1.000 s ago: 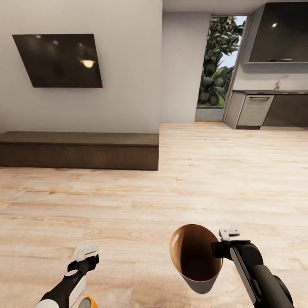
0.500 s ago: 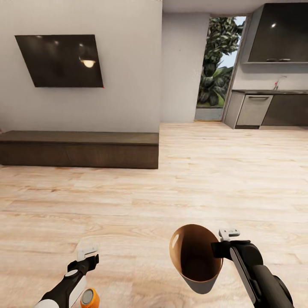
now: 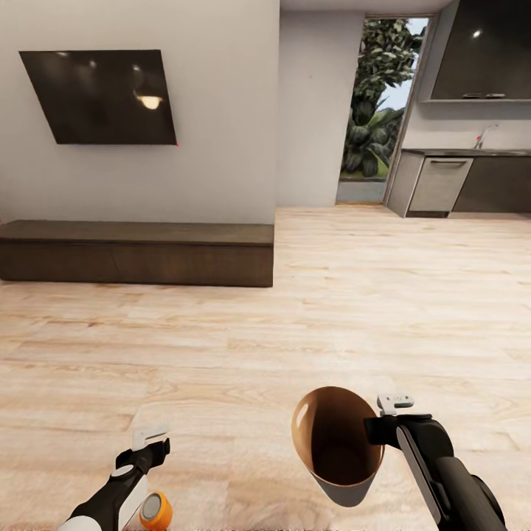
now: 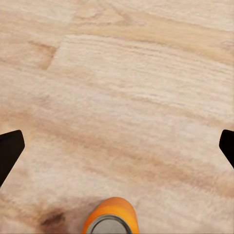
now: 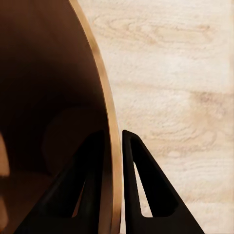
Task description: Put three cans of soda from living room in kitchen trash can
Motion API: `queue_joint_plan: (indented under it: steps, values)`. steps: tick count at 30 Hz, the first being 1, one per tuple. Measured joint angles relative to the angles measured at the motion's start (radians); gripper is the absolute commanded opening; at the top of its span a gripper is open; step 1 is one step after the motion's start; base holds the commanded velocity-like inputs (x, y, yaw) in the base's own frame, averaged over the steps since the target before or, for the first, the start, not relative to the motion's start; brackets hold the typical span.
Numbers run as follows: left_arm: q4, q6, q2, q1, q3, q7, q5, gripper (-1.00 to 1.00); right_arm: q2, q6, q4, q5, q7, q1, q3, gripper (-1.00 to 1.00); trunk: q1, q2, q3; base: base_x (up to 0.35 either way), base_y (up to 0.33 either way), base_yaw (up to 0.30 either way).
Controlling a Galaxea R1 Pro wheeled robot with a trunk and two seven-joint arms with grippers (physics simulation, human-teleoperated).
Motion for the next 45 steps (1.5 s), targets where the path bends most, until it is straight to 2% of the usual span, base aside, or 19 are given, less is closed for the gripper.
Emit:
queue_joint_plan:
  steps: [18, 26, 45]
  values:
    - [0.0, 0.0, 0.0, 0.0, 0.001, 0.0, 0.0, 1.0, 0.0, 0.001, -0.003, 0.0, 0.003, -0.003, -0.001, -1.0, 0.0, 0.0, -0.029, 0.0, 0.0, 0.0]
    - [0.0, 0.0, 0.0, 0.0, 0.001, 0.0, 0.0, 1.0, 0.0, 0.001, -0.008, -0.008, 0.004, -0.036, -0.001, -1.0, 0.0, 0.0, -0.042, 0.0, 0.0, 0.0]
    - [0.0, 0.0, 0.0, 0.0, 0.001, 0.0, 0.0, 1.0, 0.0, 0.002, -0.011, -0.008, 0.004, -0.038, -0.002, -1.0, 0.0, 0.0, -0.072, 0.0, 0.0, 0.0]
